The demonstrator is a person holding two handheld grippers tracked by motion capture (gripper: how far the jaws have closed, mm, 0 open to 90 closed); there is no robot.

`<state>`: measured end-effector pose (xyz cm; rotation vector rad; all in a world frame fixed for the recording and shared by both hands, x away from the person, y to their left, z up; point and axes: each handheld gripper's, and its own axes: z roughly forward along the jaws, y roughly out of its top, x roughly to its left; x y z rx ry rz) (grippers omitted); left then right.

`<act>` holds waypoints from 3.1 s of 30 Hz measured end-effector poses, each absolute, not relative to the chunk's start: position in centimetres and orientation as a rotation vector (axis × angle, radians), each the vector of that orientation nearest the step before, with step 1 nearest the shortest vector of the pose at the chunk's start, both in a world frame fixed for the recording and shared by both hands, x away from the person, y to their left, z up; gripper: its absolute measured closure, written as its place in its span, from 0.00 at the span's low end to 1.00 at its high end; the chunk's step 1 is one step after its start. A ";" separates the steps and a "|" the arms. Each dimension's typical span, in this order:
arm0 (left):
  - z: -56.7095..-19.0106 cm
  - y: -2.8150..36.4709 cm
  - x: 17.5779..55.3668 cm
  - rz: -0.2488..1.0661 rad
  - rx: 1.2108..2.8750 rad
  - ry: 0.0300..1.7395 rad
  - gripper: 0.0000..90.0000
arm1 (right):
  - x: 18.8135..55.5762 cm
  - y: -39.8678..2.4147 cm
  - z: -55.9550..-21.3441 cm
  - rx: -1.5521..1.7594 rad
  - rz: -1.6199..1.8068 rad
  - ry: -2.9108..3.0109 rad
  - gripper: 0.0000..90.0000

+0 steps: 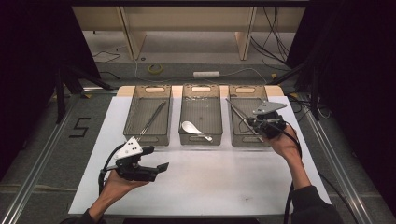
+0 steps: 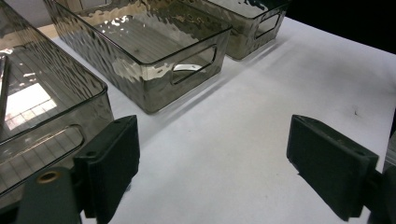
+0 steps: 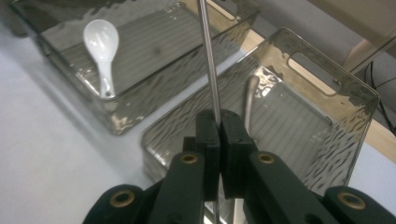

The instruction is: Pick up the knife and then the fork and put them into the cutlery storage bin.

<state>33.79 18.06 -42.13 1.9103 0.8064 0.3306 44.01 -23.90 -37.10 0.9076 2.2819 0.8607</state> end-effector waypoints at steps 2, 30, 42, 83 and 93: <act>-42.1 18.2 33.8 0.331 1.910 0.805 0.19 | 45.1 -24.2 -37.1 0.945 0.862 2.273 0.98; -42.0 18.5 33.5 0.366 1.886 0.802 0.18 | 50.9 -25.2 -39.6 1.285 0.873 2.193 0.98; -42.1 18.1 33.4 0.368 1.891 0.790 0.18 | 51.6 -25.5 -41.0 1.387 0.853 2.180 0.98; -42.1 18.0 33.4 0.365 1.888 0.790 0.17 | 50.4 -24.5 -41.0 1.452 0.990 2.211 0.55; -42.1 18.0 33.4 0.364 1.886 0.791 0.18 | 47.3 -23.8 -39.9 1.389 1.149 2.203 0.36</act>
